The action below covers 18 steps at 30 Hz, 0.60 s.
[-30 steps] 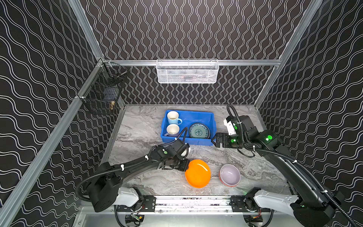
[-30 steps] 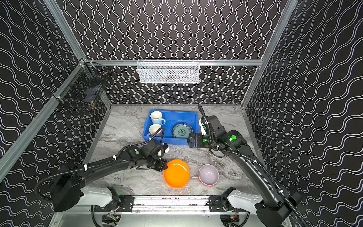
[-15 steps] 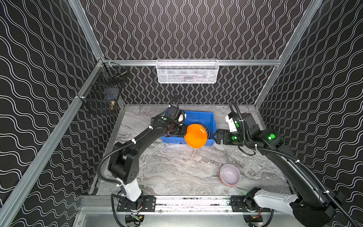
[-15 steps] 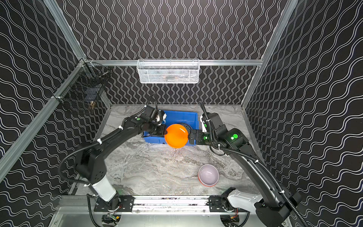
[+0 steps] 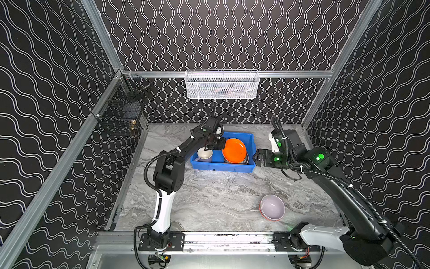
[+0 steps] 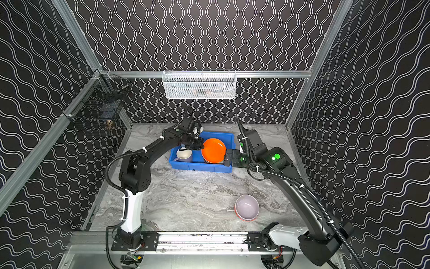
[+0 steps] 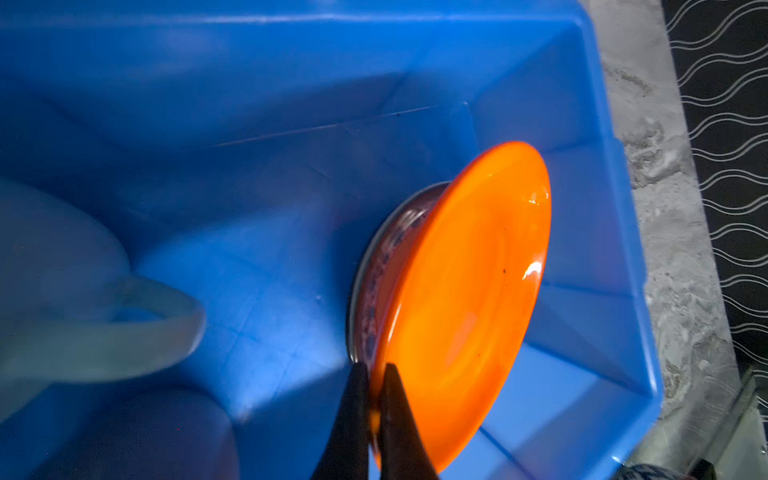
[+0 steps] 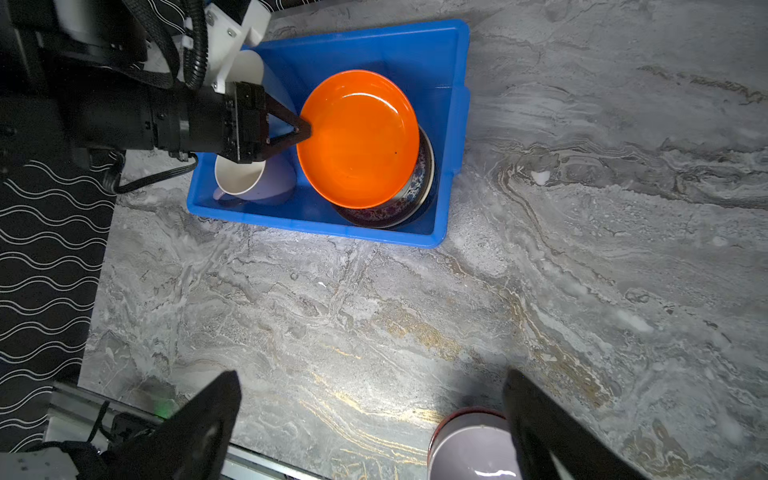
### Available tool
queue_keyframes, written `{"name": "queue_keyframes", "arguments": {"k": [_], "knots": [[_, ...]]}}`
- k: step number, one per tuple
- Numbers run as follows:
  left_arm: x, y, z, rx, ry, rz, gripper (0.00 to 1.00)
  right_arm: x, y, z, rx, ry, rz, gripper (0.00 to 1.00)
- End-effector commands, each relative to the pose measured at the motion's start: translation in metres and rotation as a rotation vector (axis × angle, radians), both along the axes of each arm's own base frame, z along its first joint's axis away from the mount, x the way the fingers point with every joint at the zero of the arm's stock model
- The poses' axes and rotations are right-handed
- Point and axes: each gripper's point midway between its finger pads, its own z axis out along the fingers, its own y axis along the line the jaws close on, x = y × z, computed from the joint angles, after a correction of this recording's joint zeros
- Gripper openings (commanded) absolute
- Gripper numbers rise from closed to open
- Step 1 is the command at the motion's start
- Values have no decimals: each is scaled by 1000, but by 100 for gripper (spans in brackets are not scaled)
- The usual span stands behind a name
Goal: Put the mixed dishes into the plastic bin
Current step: 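Carry the orange plate into the bin and lower it onto the stack, then open the left gripper to release the orange plate in the bin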
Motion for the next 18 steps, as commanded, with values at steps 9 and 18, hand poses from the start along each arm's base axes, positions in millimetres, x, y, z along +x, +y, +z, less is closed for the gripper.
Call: {"name": "queue_keyframes", "arguments": {"k": [9,18], "knots": [[7,-13,-11,-56,13,-31,6,12,4,-5,-27,20,-5,99],[6,-15,-16,-68,28,-40,46,15,2,-6,-37,22,-3,99]]}}
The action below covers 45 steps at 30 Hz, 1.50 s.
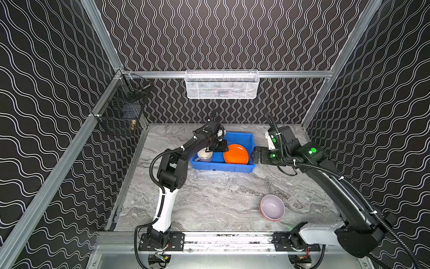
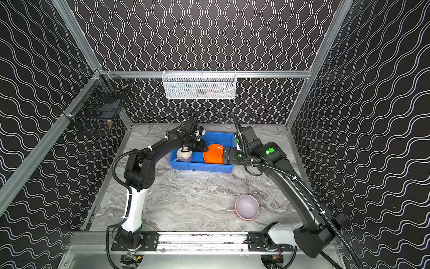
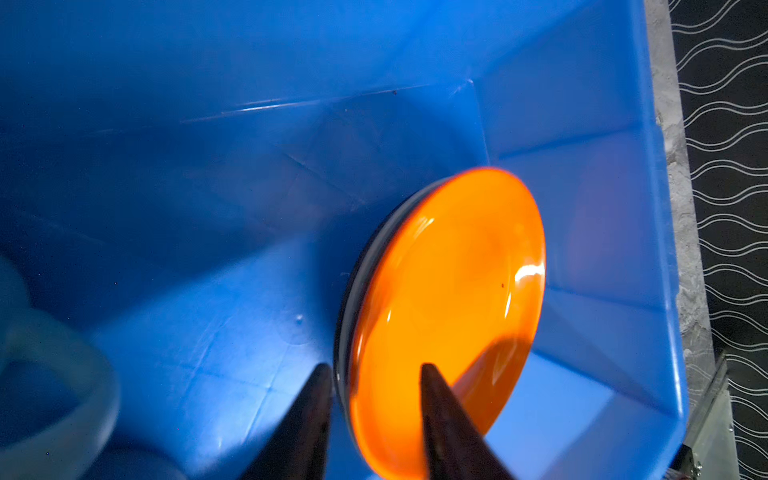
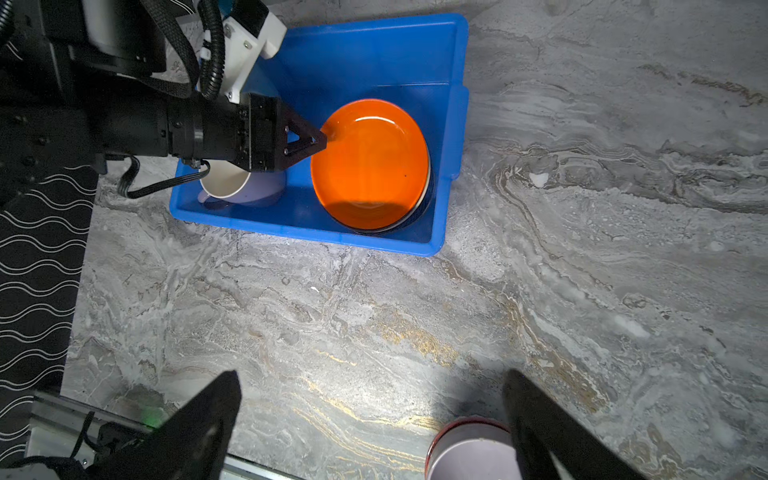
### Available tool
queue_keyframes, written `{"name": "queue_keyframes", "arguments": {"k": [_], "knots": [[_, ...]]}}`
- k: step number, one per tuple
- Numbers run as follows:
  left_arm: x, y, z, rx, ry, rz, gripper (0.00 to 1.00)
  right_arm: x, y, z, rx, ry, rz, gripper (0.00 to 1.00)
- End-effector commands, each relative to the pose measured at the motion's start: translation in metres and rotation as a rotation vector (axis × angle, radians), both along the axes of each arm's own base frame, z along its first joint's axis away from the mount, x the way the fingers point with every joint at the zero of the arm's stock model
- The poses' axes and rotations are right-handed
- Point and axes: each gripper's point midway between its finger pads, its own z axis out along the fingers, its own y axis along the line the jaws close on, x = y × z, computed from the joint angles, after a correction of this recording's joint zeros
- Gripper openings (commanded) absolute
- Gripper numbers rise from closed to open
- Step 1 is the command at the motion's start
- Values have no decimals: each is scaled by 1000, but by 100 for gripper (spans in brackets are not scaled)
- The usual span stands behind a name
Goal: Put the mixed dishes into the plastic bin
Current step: 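Open the left gripper to release the orange plate in the bin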
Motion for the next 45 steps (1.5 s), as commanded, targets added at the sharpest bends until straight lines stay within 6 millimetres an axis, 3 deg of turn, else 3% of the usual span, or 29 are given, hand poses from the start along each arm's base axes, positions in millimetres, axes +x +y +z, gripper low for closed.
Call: {"name": "queue_keyframes", "arguments": {"k": [1,7,15,19,29,35,41,45], "knots": [[3,-3,7,-21,-20,-11,47,0,-2,1,-10,-4,2,99],[1,0,14,-15,-31,12,47,-1,-6,1,-8,-7,-2,99],[-2,12,6,27,-34,60,22,-3,-8,0,-6,-10,-2,99],[-1,8,-4,30,-17,55,17,-3,-9,0,-6,-8,-4,99],[-1,-2,-16,27,9,32,16,-7,-15,0,-11,-5,-28,99],[-1,-2,-3,15,-18,33,17,-7,-16,1,-17,-5,-29,99],[-4,-6,-13,9,12,24,16,-7,-16,2,-19,-6,-26,99],[-4,-9,-9,-1,-3,23,16,-10,-20,2,-20,-7,-32,99]]}}
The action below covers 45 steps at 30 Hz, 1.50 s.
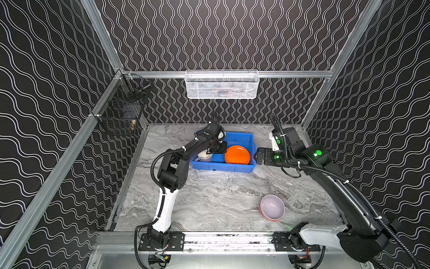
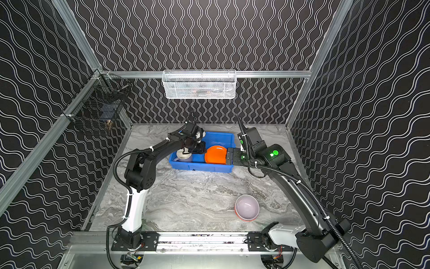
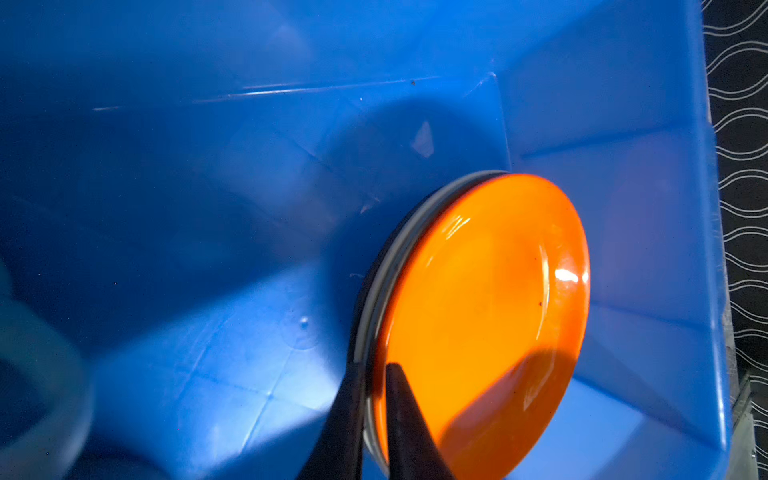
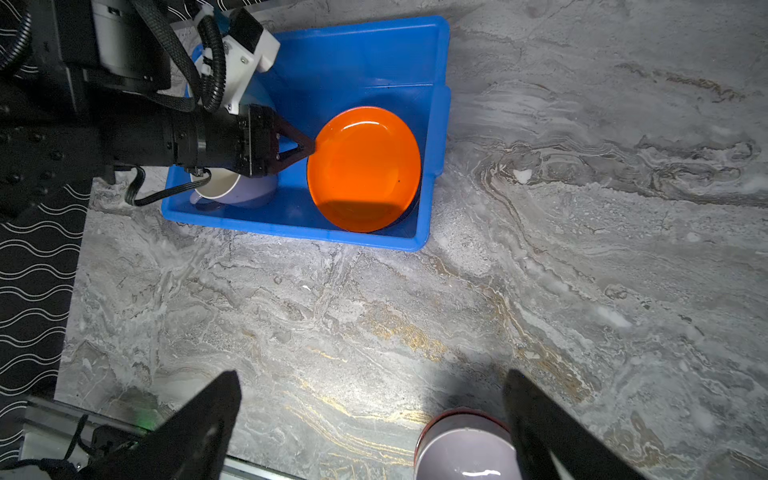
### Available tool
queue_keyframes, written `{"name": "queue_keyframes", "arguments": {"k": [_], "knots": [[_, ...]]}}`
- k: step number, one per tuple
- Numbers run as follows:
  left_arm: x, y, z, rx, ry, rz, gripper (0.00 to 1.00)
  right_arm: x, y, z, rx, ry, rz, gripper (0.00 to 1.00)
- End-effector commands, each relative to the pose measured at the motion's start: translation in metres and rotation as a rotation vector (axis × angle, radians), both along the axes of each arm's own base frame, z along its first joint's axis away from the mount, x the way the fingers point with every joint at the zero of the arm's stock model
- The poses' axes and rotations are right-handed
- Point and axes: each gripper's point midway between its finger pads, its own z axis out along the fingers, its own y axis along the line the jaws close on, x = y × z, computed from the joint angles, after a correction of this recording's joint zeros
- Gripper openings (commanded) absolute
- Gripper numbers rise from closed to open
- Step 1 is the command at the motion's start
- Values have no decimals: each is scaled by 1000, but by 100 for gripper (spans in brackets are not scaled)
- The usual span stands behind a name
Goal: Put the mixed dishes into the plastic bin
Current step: 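Open the left gripper to release the orange plate in the bin, then move the right gripper to the lavender bowl and grip its rim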
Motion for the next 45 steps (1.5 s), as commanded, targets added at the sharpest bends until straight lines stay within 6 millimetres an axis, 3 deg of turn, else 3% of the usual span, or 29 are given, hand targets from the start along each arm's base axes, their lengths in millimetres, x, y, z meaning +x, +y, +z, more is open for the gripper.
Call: {"name": "queue_keyframes", "arguments": {"k": [1,6,9,13,18,22,26,29,34,37,45], "knots": [[0,-6,5,-22,-5,-5,16,-4,-7,-1,-17,5,-17,99],[-2,-9,6,-28,1,-13,16,-8,-12,2,-18,-1,-31,99],[-4,-10,14,-30,-5,-19,20,-12,-17,0,-34,5,-42,99],[-8,-9,42,-37,-45,-32,38,-22,-34,-12,-77,38,-98,99],[-28,-4,89,-65,-104,-55,51,-50,-68,-49,-193,170,-213,99],[-59,5,113,-66,-139,-88,60,-81,-81,-81,-189,275,-275,99],[-112,6,115,-93,-126,-165,73,-109,-90,-110,-161,361,-333,99],[-158,0,109,-122,-116,-235,98,-125,-93,-130,-155,427,-360,98],[-215,-6,94,-126,-84,-279,99,-140,-96,-161,-193,521,-372,91],[-231,-6,95,-114,-94,-279,99,-144,-91,-176,-179,555,-358,82],[-241,1,106,-53,-139,-295,99,-146,-85,-197,-132,564,-355,59]]}}
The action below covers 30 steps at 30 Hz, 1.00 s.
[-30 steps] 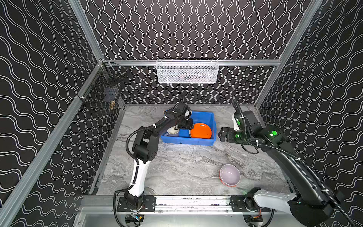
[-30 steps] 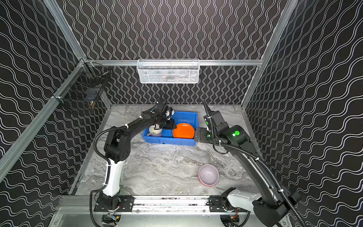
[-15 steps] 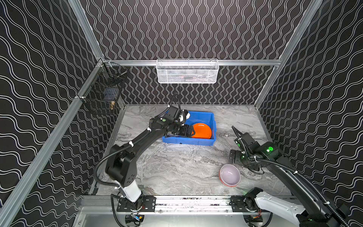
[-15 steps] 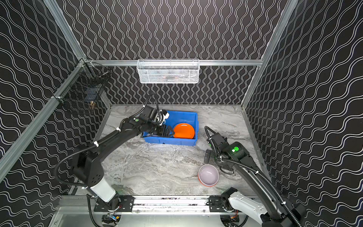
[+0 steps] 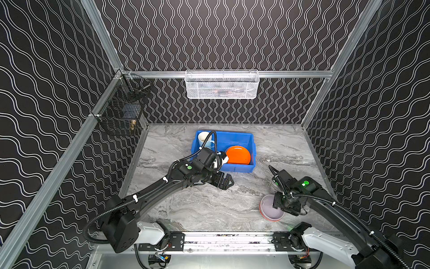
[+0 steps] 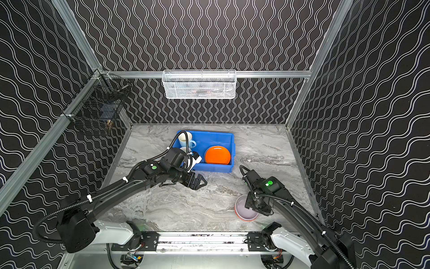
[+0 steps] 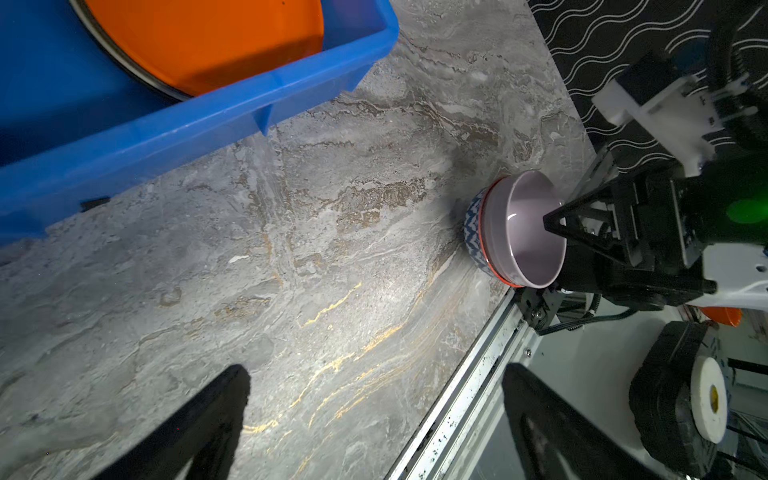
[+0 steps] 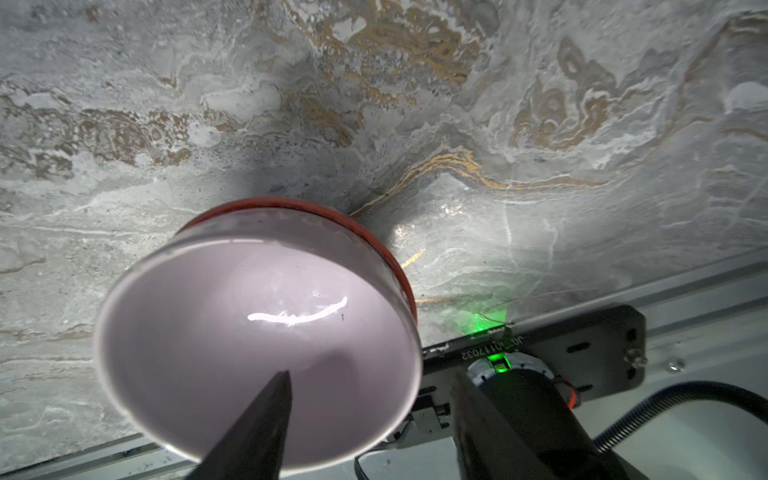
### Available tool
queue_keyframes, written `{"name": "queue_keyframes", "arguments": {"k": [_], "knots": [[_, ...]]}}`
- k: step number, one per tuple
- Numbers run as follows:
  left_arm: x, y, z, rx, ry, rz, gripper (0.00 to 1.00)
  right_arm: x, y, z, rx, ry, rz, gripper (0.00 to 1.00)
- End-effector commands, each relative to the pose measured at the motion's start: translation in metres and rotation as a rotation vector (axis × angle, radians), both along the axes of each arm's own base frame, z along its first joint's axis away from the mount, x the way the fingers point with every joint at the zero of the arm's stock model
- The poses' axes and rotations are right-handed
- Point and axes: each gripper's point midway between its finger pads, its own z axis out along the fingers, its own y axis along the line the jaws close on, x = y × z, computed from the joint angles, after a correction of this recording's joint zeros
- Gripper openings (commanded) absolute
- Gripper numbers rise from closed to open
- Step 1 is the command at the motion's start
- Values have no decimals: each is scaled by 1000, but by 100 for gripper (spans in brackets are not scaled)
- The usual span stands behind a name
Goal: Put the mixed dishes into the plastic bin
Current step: 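Move the right gripper to the lavender bowl and grip its rim, then lift the lavender bowl with the right gripper and carry it into the bin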
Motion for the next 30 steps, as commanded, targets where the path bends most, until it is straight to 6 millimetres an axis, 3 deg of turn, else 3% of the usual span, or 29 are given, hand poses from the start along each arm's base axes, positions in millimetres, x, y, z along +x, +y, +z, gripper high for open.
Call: {"name": "queue_keyframes", "arguments": {"k": [1,7,17,26,30], "knots": [[-2,4,6,30,-45,-14,99,5,6,-5,32,-22,-23,58],[1,7,11,58,-76,-17,99,5,7,-18,30,-3,-31,51],[13,-1,10,88,-88,-48,99,16,8,-12,23,-46,-19,22],[26,5,4,170,-115,-33,99,40,26,-4,52,-76,50,15],[28,7,6,175,-132,-15,99,50,34,-1,59,-77,84,7]]}}
